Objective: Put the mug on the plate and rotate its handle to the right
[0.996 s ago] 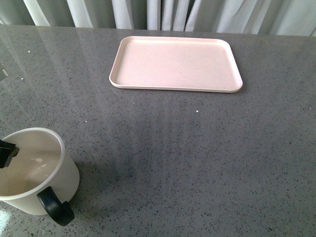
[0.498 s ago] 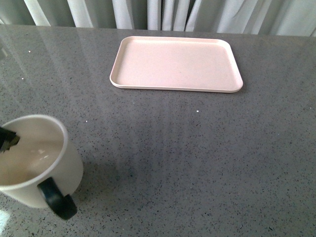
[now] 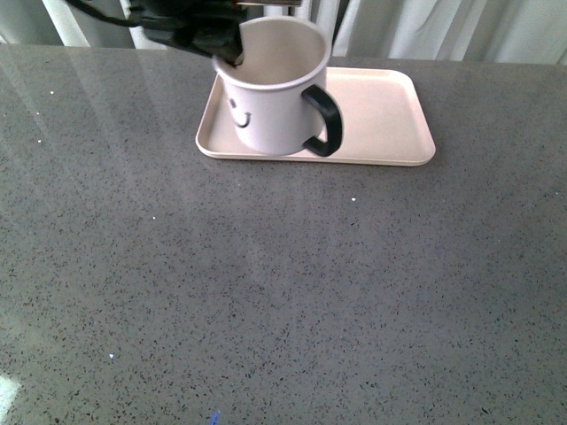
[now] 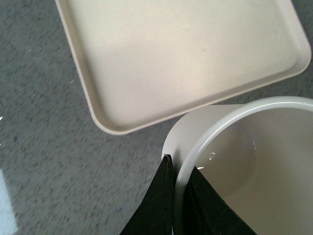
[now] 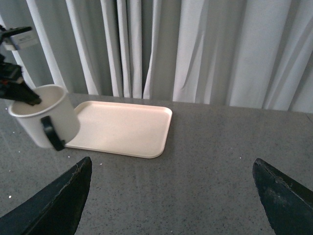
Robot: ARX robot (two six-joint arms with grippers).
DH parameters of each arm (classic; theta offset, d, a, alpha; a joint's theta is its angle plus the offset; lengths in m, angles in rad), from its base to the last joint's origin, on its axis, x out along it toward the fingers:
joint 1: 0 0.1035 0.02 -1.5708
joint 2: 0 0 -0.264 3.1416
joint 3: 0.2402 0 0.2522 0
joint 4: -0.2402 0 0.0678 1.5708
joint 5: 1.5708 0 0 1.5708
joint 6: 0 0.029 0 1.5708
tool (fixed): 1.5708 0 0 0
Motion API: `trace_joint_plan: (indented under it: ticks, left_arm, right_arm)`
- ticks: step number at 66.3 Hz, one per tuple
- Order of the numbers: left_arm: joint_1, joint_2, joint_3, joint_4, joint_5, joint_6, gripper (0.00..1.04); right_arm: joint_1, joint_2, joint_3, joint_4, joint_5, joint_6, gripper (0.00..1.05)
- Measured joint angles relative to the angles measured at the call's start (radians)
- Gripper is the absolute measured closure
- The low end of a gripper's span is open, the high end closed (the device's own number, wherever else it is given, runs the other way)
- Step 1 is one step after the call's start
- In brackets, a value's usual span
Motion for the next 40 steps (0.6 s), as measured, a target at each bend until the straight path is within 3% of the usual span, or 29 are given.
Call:
trace_joint_plan:
  ticks: [40]
  left_arm:
    - [-0.011,0.055,0.08,-0.005,-0.008,-0.054,1.03]
  right_arm:
    - [0.0,0.0,0.0,0.0,0.0,0.0,0.09]
